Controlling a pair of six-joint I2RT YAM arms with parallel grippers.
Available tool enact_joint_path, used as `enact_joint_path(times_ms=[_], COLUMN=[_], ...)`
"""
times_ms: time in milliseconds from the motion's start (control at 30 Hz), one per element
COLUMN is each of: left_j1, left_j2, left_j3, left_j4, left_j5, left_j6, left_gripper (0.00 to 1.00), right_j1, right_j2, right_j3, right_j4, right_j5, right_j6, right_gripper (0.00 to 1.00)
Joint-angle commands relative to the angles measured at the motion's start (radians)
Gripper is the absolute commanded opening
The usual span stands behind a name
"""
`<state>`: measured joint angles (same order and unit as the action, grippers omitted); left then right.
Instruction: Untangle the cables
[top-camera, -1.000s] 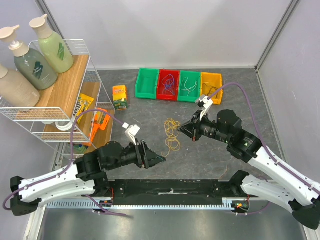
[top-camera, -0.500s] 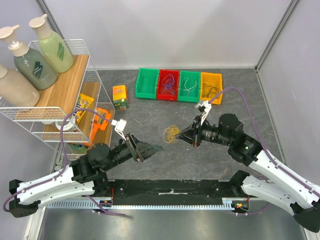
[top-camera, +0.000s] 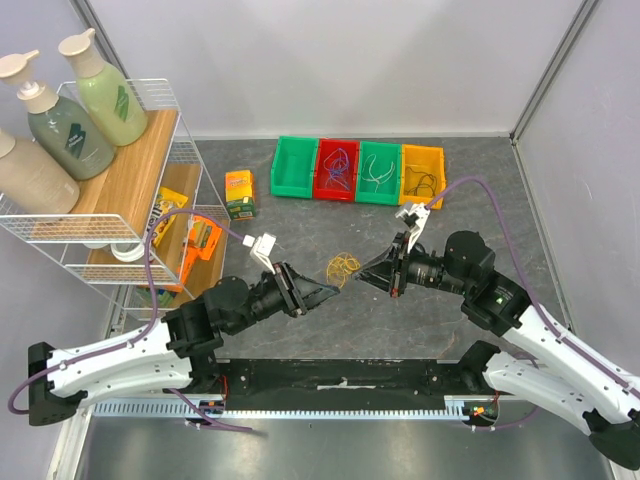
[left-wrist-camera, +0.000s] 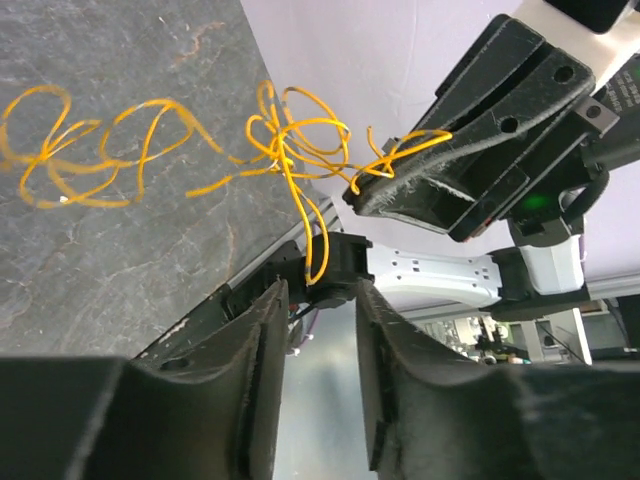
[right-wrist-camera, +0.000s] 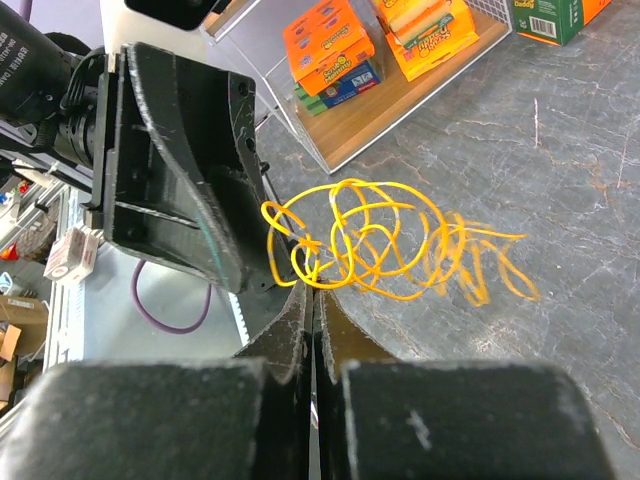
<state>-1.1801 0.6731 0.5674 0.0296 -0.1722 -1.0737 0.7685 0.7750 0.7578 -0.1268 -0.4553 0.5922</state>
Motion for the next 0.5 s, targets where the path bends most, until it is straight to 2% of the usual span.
enact_joint_path(times_ms=[0,200,333,467], left_j1=[0.000,0.000,-0.001,0.000], left_j2=[0.029,0.059,0.060,0.051], left_j3=[0.068,0.129,0.131,0.124], left_j4=[0.021,-0.074,-0.083,-0.096], left_j5=[-0.050,-0.095,-0.102,-0.096], left_j6=[-0.020,0.008,0.008,0.021], left_gripper=[0.33,0.06,0.02,0.02], right_j1=[0.002,0.003,0.003,0.003], right_j2=[-0.019,-0.029,-0.036,-0.037], right_j3=[-0.012,-0.026,-0.032,-0.026], right_j4=[0.039,0.038,0.038,0.015], right_j5=[-0.032,-0.046,-0.056,-0.040], right_j6=[0.018,0.024,0.029,0.003], right_gripper=[0.00,0.00,0.00,0.00])
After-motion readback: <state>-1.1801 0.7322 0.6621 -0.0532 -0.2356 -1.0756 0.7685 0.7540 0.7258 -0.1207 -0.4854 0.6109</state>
